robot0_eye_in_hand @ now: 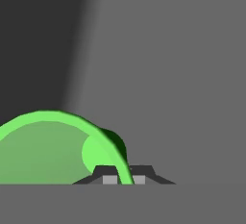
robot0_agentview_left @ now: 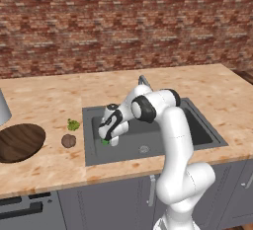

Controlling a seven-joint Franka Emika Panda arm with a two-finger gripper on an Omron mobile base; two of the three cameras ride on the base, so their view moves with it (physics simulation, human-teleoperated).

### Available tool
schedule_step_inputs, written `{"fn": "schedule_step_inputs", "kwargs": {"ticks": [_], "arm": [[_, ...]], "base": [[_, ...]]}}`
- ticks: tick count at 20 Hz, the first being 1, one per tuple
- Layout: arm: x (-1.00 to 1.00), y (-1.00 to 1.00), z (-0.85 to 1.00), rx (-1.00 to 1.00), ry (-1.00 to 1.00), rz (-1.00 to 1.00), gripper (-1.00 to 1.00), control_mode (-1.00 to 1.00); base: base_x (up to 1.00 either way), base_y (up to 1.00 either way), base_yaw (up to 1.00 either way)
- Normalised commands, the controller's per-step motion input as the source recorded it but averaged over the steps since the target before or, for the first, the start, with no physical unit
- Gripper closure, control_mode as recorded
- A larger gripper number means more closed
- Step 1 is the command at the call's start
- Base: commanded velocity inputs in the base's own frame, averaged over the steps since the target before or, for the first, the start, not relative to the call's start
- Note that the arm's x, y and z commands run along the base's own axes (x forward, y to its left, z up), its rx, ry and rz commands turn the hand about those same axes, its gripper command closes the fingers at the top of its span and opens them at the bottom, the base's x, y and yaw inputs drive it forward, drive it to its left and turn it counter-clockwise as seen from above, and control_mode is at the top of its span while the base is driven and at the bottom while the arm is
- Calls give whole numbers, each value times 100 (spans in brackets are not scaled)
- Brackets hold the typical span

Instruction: Remove the broccoli and potato from the sink. Then move the bowl and cup from the counter to the sink for washing.

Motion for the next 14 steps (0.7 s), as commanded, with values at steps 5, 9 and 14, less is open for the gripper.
{"fn": "schedule_step_inputs", "kwargs": {"ticks": [5, 9, 14], "arm": [[24, 9, -18, 3, 0, 0, 100, -100], [25, 9, -18, 1, 0, 0, 100, -100], [29, 11, -18, 0, 0, 0, 100, -100]], "base": [[0, 0, 0], [0, 0, 0], [0, 0, 0]]}}
